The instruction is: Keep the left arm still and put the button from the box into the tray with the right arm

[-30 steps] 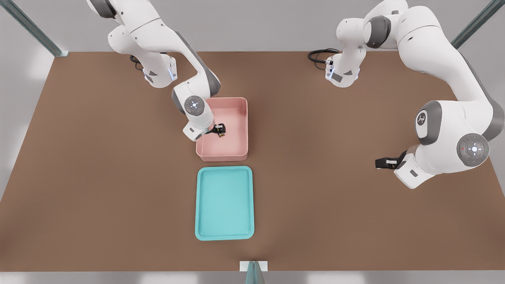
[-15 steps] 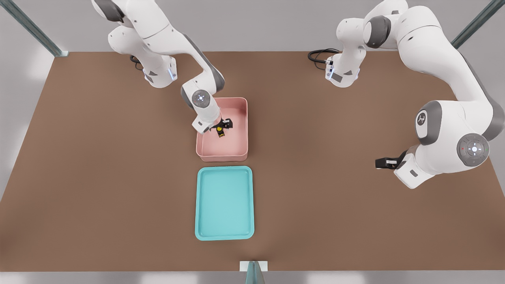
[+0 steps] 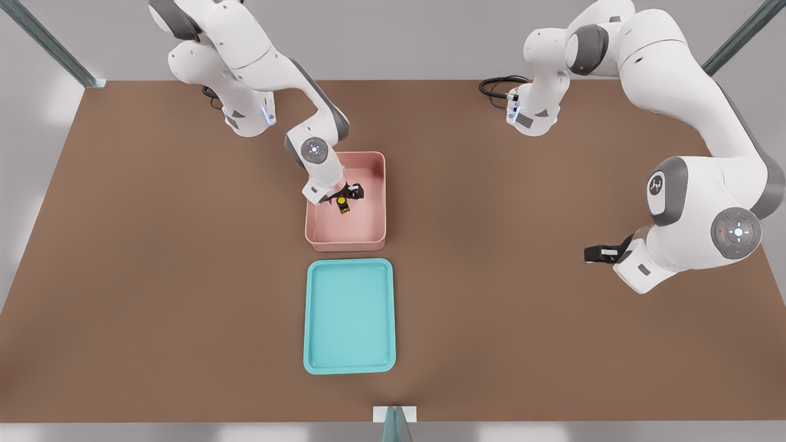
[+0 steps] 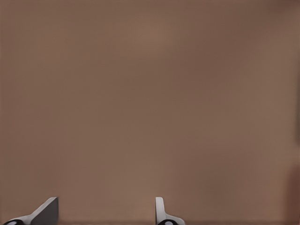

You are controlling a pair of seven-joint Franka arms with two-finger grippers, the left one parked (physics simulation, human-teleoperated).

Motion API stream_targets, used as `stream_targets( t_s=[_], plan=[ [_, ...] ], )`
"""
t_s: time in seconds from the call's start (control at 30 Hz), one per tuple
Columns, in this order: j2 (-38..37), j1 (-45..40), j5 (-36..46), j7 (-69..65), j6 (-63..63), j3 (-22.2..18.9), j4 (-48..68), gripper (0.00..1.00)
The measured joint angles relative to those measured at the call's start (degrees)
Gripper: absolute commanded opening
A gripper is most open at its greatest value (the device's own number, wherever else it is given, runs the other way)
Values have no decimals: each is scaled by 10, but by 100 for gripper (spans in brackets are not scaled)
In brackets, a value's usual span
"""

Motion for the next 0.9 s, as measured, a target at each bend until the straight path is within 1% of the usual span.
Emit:
stream_targets(
  t_s=[0.1,0.13,0.17,0.2,0.23,0.33,0.47,0.53,0.6,0.7,0.77,0.9],
  plan=[
    [9,-1,0,1,10,0,0,100],
    [10,-1,0,1,13,0,0,89],
    [10,-1,0,1,15,0,0,66],
    [10,-1,1,1,16,0,0,57],
    [10,-2,1,1,18,0,0,51],
    [8,-5,2,1,20,0,1,42],
    [1,-9,6,1,20,-2,8,41],
    [-17,-10,14,1,4,-3,32,41],
    [-31,-13,19,-1,-33,-9,92,41],
    [-33,-31,23,-13,-110,-37,210,41],
    [-11,-45,22,-25,-155,-53,283,42],
    [112,-85,22,-62,-210,-81,430,42]
  ],
)
